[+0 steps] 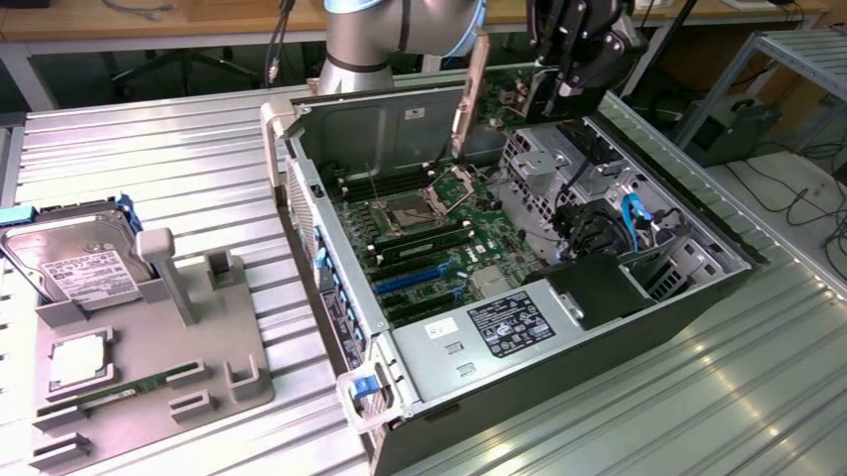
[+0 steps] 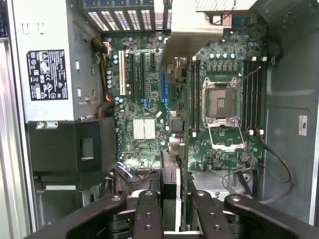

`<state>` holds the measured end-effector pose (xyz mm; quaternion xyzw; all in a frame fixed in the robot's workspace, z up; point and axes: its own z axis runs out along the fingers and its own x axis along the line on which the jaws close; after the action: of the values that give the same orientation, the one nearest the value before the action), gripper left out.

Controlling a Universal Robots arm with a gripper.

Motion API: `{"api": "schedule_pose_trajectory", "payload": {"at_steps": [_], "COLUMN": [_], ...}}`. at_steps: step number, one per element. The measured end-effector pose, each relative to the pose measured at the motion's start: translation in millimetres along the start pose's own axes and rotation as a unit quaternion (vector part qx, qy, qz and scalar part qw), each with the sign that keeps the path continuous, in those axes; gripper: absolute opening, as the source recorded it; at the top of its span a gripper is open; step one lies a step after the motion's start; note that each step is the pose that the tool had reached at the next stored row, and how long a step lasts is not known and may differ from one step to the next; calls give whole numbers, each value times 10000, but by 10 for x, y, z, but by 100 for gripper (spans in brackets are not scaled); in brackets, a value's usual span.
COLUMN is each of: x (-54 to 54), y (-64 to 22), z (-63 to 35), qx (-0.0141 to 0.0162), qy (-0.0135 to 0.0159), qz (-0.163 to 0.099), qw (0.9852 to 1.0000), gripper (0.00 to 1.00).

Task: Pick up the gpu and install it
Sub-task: 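Insert the gpu into the slot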

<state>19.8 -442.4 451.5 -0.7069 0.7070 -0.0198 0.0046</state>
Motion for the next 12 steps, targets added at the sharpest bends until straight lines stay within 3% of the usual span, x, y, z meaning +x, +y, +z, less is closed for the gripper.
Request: {"api": "schedule_pose_trajectory", "payload": {"at_steps": [4,9,12], "x": [0,0,0], "y": [0,0,0], "z": [0,0,10], "qx": [5,14,16], "qy": [-8,-22,-26], "qz": [-234,-634,-729], "qw": [9997,9980,9973], "gripper": [28,28,28]}}
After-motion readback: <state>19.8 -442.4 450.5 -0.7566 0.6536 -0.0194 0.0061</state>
